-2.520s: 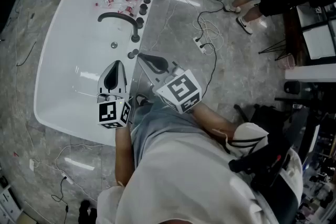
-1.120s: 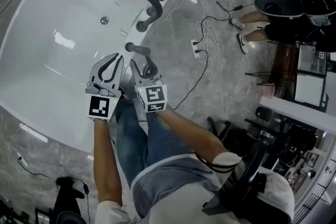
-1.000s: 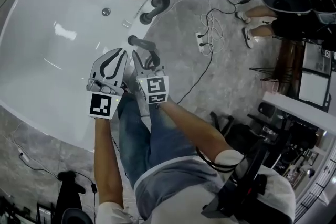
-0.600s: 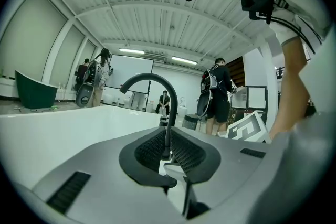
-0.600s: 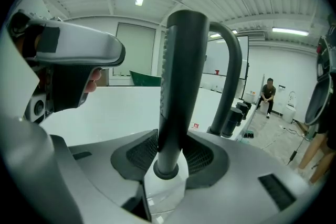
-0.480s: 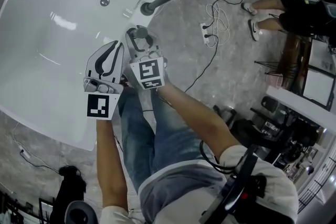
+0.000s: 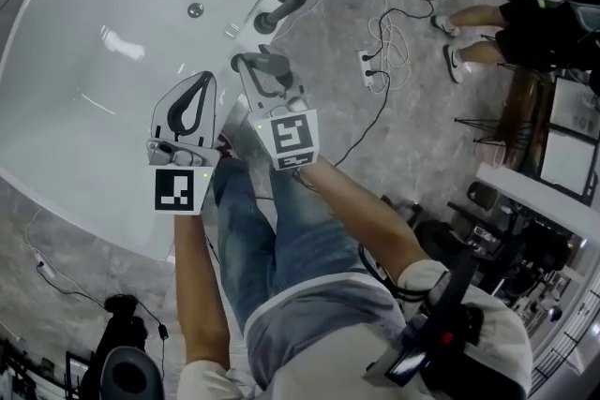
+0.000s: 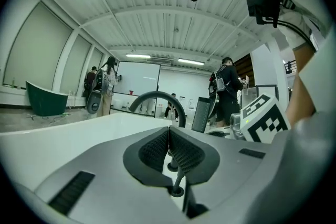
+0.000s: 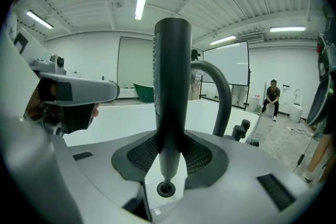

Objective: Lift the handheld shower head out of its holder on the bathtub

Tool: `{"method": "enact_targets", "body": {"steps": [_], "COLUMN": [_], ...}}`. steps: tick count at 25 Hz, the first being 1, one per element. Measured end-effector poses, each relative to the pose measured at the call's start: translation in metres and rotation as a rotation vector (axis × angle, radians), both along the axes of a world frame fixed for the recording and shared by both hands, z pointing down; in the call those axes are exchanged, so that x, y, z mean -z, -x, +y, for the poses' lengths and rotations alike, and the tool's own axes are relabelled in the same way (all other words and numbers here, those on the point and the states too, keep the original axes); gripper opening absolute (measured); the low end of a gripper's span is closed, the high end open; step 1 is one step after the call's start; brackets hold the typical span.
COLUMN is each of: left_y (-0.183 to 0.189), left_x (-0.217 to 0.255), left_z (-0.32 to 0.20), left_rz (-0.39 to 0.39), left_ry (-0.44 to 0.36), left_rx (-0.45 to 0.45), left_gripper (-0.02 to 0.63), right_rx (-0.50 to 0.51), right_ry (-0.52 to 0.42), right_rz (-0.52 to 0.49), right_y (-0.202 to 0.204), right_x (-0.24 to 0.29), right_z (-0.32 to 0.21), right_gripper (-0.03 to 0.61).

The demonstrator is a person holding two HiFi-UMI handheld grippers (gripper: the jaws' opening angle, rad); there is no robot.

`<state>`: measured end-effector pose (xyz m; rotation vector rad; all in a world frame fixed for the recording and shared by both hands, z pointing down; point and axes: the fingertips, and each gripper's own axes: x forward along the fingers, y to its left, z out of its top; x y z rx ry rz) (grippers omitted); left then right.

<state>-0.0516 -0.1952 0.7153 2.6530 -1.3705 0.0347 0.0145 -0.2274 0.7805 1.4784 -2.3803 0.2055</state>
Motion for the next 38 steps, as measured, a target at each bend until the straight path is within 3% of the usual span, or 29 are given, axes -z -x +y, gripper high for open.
{"method": "enact_targets", "body": {"steps": [8, 13, 19, 25, 32, 35, 38], "left_y": [0.004, -0.008, -0.018, -0.012, -0.018, -0.021, -0.018], "left_x": [0.157, 0.273, 0.399, 0.525, 0.578, 0.598, 0.613], "left_z": [0.028, 0.053, 0.061, 0.057, 0.067, 0.081, 0.090], "left_rz": [0.004, 0.078, 0.031, 0.022, 0.023, 0.004, 0.004], "left_ry": [-0.051, -0.058, -0.108, -0.204, -0.222, -0.240, -0.255], "left_rx": [-0.012, -0.061, -0.084, -0.136, -0.180, -0.199, -0.234], "left_gripper": [0.018, 0.018, 0.018, 0.018, 0.018, 0.018, 0.018], "right_rx": [0.079, 0.142, 0.190, 0.290, 0.371, 0.400, 0.396], "right_ry": [-0.046, -0.037, -0.057, -0.207, -0.335, -0.322, -0.312], "right_rz": [-0.057, -0.085, -0.137, -0.129, -0.162, -0.236, -0.247], "right_y": [-0.009, -0.019, -0.031, -0.019, -0.012, -0.012, -0.009], "right_x": [0.200, 0.331, 0.477, 0.622, 0.744, 0.766, 0.761], "right_z": [0.049, 0.084, 0.107, 0.115, 0.138, 0.150, 0.158], "right_gripper": [0.138, 0.138, 0.138, 0.138, 0.138, 0.138, 0.138]}}
